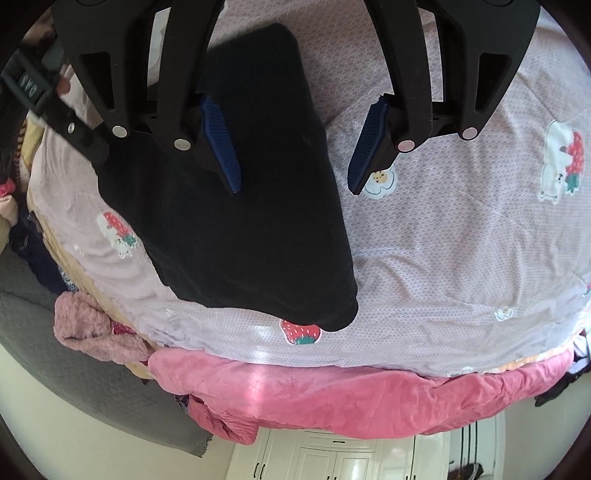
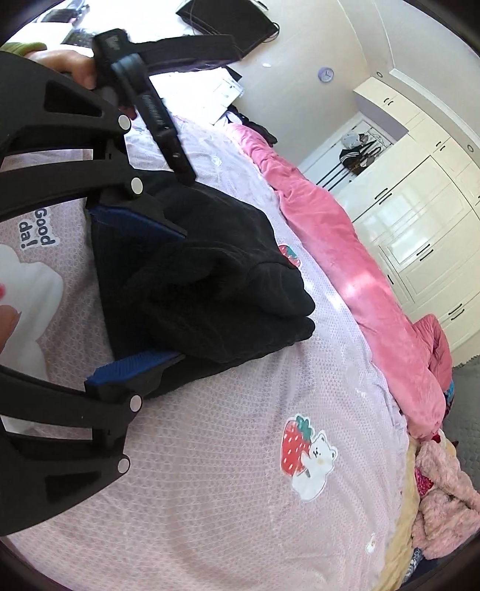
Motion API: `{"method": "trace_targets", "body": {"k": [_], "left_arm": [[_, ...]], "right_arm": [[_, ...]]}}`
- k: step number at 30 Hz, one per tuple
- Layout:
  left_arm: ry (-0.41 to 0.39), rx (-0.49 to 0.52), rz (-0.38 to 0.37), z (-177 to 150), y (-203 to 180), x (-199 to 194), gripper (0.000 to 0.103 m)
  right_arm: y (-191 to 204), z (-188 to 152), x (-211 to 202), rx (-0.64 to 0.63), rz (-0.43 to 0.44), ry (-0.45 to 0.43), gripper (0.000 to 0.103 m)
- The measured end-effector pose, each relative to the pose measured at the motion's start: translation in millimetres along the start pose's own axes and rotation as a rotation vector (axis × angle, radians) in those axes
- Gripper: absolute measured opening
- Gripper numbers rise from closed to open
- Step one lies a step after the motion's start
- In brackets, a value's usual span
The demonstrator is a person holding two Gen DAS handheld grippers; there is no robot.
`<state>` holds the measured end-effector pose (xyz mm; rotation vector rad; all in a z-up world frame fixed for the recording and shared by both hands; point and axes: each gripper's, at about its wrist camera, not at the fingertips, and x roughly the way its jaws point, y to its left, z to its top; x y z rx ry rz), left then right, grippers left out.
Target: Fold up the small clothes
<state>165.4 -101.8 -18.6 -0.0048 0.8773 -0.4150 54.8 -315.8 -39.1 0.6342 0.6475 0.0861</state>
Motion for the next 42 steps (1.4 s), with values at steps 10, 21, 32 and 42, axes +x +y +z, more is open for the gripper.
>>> {"method": "trace_targets", "body": {"k": [10, 21, 32, 42], "left_arm": [[0.008, 0.012, -0.006, -10.8, 2.1, -1.8, 0.056], [0.034, 0.021, -0.040, -16.8, -7.0, -0.2, 0.056], [0.049, 0.050, -0.040, -25.3, -17.2, 7.7, 0.059], [0.058, 0.042, -0.040, -26.5, -15.3, 7.9, 0.060]], "right_arm": [[0.0, 13.5, 21.2, -0.013, 0.010, 0.048, 0.065], [3.8, 23.3, 22.8, -0.078, 0.023, 0.028, 0.020], [-5.9, 20.0, 31.0, -0.062, -0.049, 0.062, 0.021], [3.3, 12.8, 30.8, -0.159, -0.182, 0.037, 0.049]]}}
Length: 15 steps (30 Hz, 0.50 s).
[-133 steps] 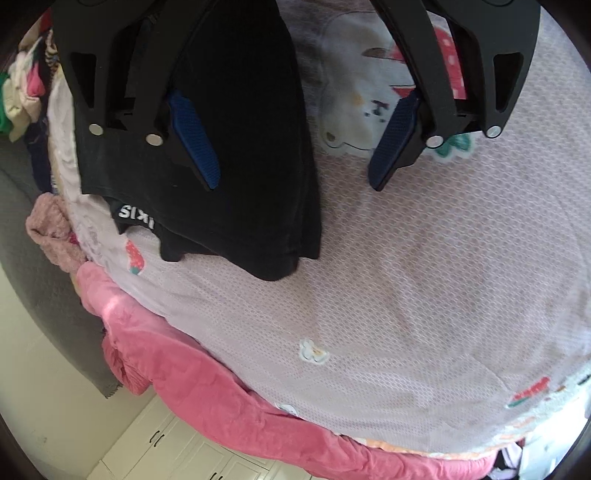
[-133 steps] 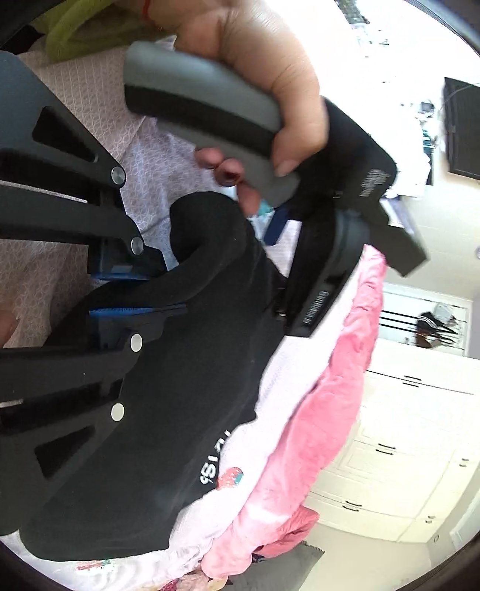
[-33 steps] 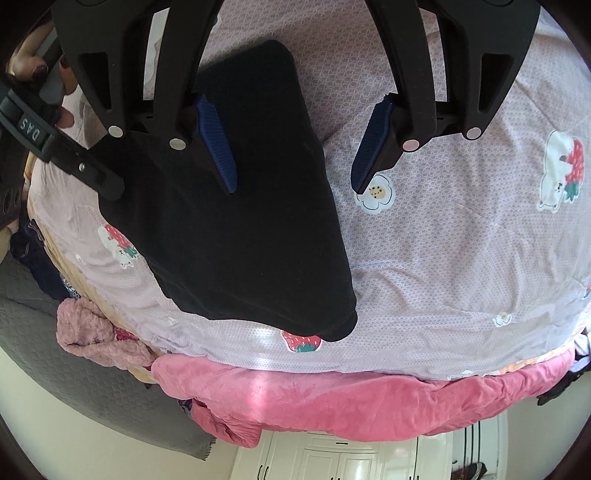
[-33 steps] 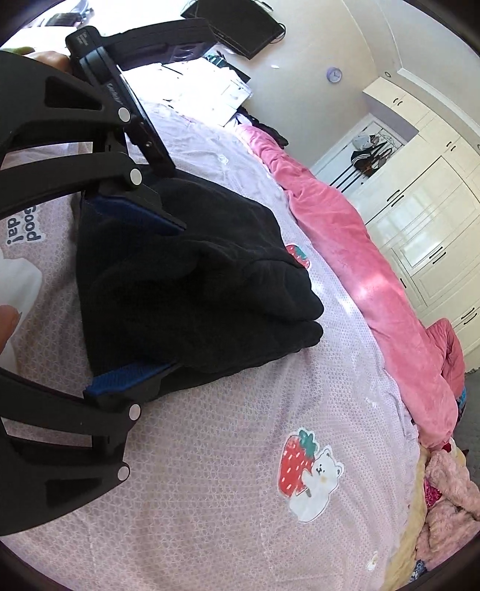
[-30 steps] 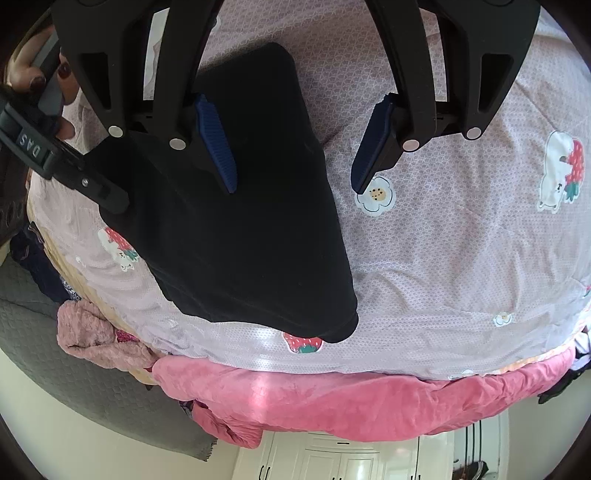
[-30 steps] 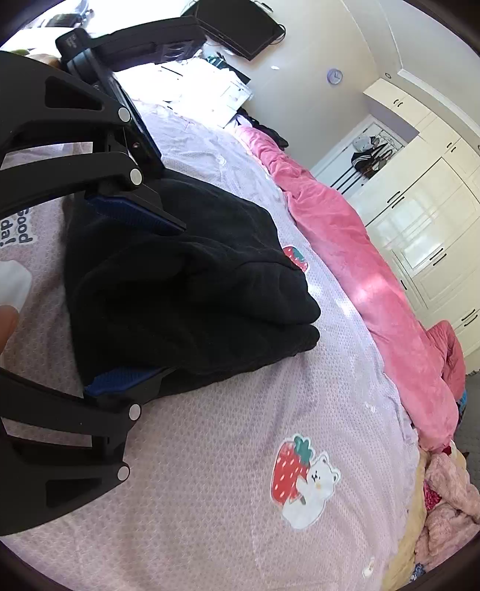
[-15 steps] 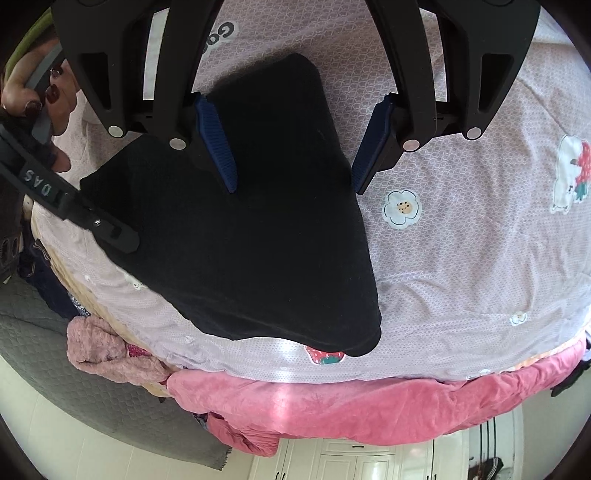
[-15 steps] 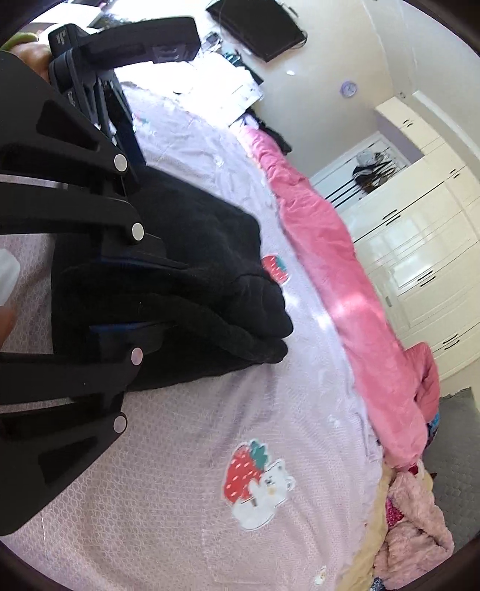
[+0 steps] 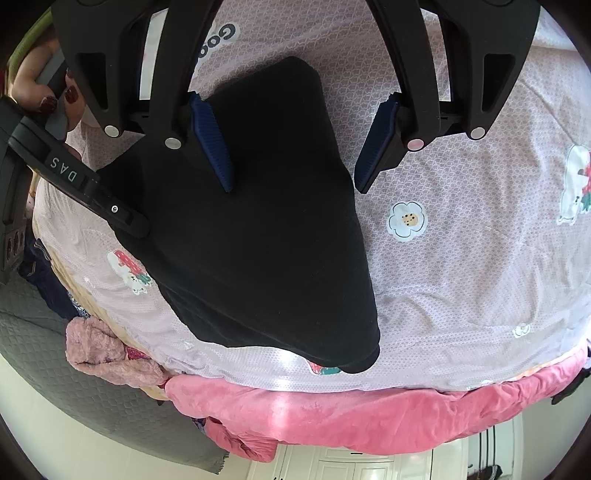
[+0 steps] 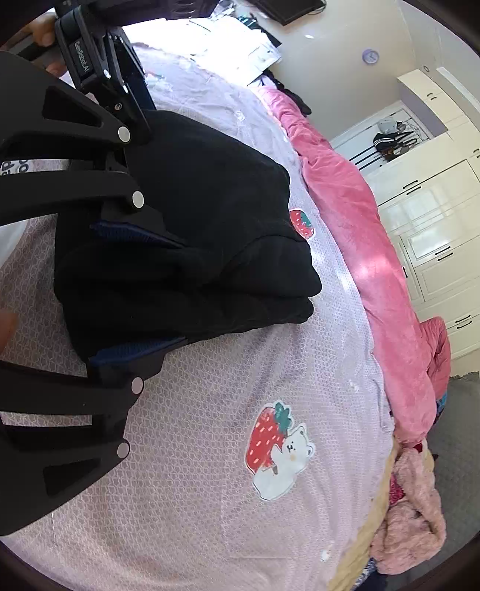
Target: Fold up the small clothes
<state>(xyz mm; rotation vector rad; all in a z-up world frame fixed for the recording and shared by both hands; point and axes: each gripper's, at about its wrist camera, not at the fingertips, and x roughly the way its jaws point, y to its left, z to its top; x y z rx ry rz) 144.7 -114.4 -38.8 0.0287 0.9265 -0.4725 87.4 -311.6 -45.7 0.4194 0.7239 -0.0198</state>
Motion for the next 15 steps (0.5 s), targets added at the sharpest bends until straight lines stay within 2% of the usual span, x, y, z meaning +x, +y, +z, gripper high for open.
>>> {"method": "trace_targets", "body": {"k": [1, 2, 5, 7, 11, 13, 15], "left_arm": [[0.000, -0.001, 0.001, 0.0, 0.2, -0.3, 0.060], [0.002, -0.001, 0.000, 0.4, -0.4, -0.1, 0.060], [0.003, -0.007, -0.001, 0.3, 0.2, -0.6, 0.060], [0.005, -0.010, 0.001, -0.2, 0.5, -0.7, 0.061], [0.005, -0.017, 0.003, -2.2, 1.6, -3.2, 0.063], [0.003, -0.019, 0.006, -3.1, 2.1, -5.4, 0.063], [0.000, -0.020, 0.009, -3.3, 2.6, -8.7, 0.064]], "right_arm": [[1.8, -0.6, -1.0, -0.014, -0.026, -0.009, 0.058], [2.6, -1.3, -2.6, -0.026, -0.050, -0.018, 0.058], [0.1, -2.3, -4.7, -0.021, -0.045, -0.023, 0.059], [-1.0, -2.7, -3.8, -0.019, -0.054, -0.021, 0.065], [0.4, -2.7, -8.0, -0.033, -0.068, -0.033, 0.068], [1.5, -2.7, -9.3, -0.044, -0.074, -0.033, 0.074], [0.5, -3.9, -10.5, -0.044, -0.085, -0.026, 0.074]]}}
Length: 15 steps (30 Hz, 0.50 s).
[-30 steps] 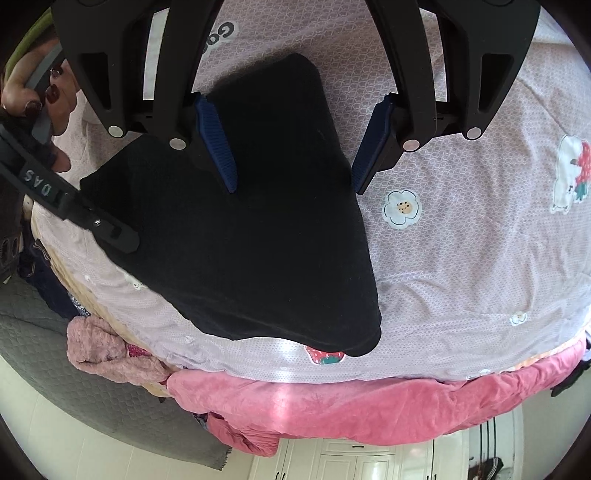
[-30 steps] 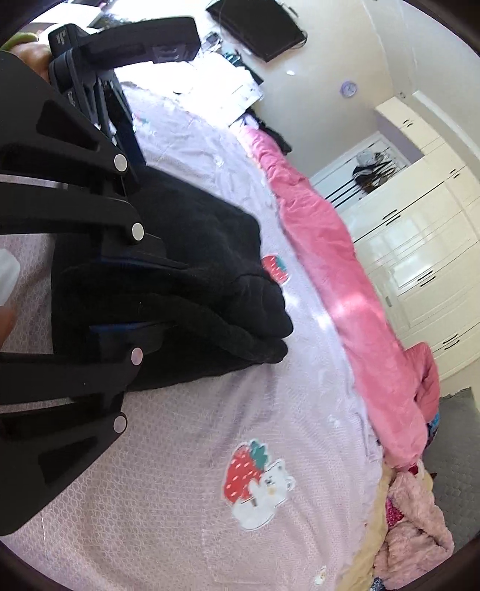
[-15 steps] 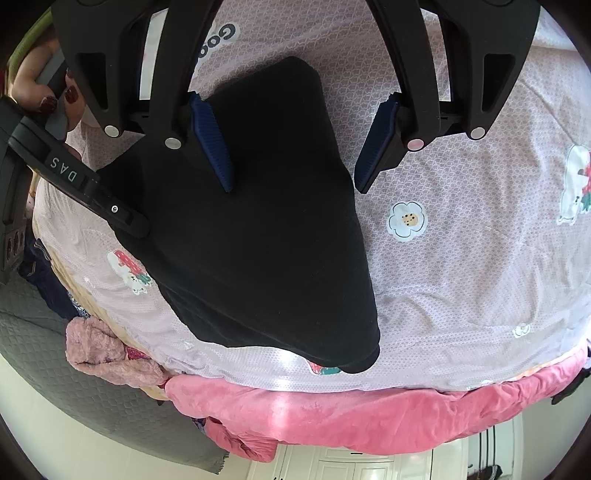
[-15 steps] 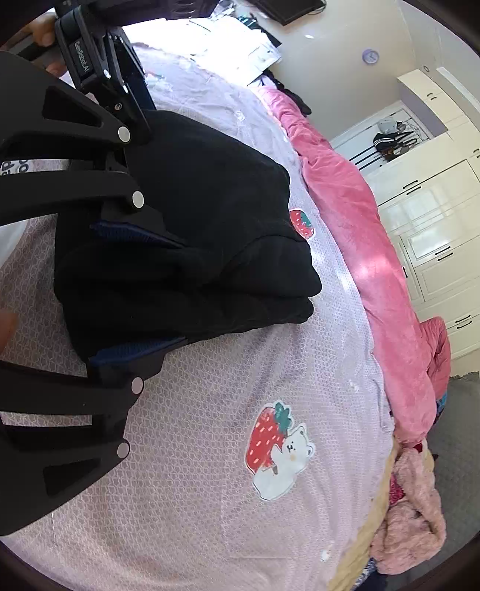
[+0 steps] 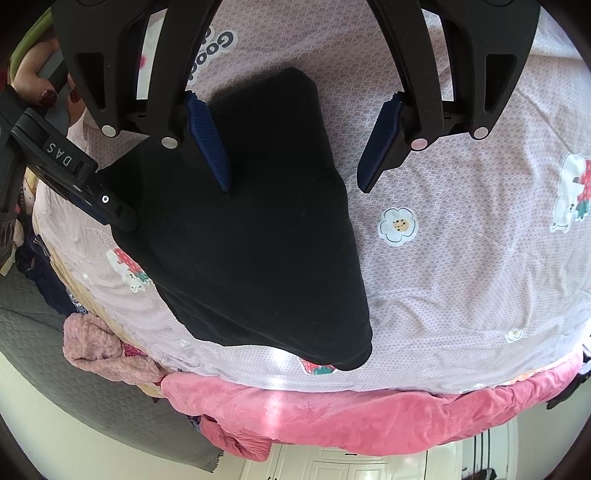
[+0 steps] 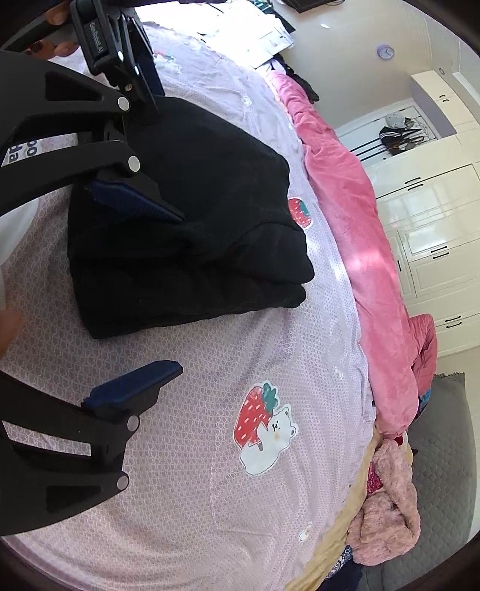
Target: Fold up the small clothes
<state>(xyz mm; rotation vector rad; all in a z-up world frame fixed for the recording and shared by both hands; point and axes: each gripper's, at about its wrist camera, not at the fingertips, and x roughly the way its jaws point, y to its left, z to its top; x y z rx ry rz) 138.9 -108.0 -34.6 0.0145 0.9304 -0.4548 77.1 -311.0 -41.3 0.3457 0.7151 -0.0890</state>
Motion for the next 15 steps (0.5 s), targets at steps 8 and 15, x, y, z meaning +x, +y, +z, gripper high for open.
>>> {"method": "trace_targets", "body": {"k": [8, 15], "left_arm": [[-0.042, -0.010, 0.027, 3.1, 3.3, -20.8, 0.089], [-0.111, -0.032, 0.070, 0.4, 5.4, -52.8, 0.094]], "right_arm": [[-4.8, 9.1, -36.6, 0.067, 0.027, -0.111, 0.095], [-0.8, 11.0, -66.0, 0.059, 0.071, -0.163, 0.098]]}}
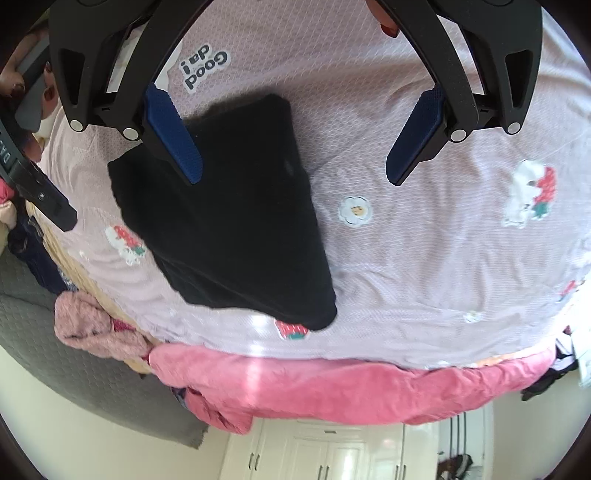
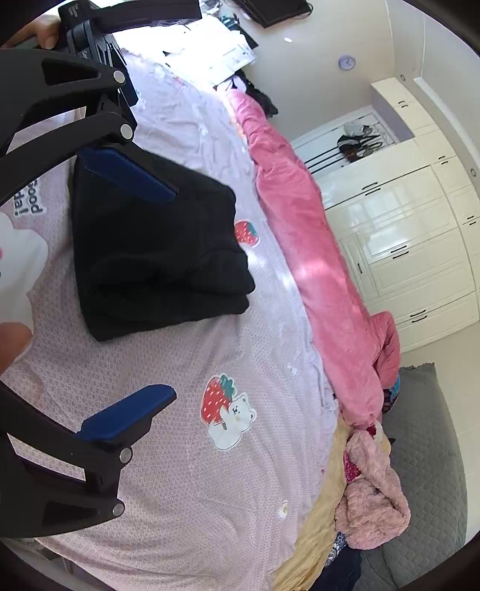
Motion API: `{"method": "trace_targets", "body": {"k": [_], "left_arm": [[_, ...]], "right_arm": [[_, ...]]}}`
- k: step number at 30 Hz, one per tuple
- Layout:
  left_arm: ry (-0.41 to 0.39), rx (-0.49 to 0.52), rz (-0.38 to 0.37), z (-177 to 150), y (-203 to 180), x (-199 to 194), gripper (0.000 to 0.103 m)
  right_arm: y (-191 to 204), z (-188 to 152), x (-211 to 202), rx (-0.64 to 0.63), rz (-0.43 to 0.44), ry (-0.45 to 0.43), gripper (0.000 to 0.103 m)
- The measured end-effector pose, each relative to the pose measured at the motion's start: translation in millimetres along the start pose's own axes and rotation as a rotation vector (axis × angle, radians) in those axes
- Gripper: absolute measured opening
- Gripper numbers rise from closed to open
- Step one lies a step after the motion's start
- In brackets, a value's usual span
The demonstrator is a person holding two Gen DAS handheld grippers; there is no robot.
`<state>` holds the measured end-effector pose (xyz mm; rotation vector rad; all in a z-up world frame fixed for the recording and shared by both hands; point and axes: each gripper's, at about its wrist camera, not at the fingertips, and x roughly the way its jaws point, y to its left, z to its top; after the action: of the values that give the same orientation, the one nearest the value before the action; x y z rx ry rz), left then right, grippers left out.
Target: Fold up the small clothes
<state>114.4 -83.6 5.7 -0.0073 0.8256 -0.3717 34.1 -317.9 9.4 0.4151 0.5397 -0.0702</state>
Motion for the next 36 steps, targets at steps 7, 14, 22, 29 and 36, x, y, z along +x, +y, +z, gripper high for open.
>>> {"method": "trace_targets", "body": {"k": [7, 14, 22, 29, 36], "left_arm": [[-0.072, 0.002, 0.020, -6.5, 2.2, -32.9, 0.094], [-0.108, 0.000, 0.034, -18.4, 6.8, -55.0, 0.094], [-0.088, -0.001, 0.057, -44.6, 16.4, -63.2, 0.094], [-0.048, -0.019, 0.045, -67.5, 23.5, -57.0, 0.094], [-0.030, -0.033, 0.051, -75.1, 29.7, -52.9, 0.094]], "right_arm": [[9.5, -3.5, -31.2, -0.035, 0.007, -0.051, 0.099], [19.9, -15.8, -54.3, -0.077, 0.008, -0.060, 0.099], [28.7, -39.7, -62.0, -0.132, -0.022, -0.017, 0.099], [31.5, -65.4, -54.5, -0.141, -0.054, 0.055, 0.099], [36.5, -84.5, -40.5, -0.178, -0.071, 0.131, 0.099]]}}
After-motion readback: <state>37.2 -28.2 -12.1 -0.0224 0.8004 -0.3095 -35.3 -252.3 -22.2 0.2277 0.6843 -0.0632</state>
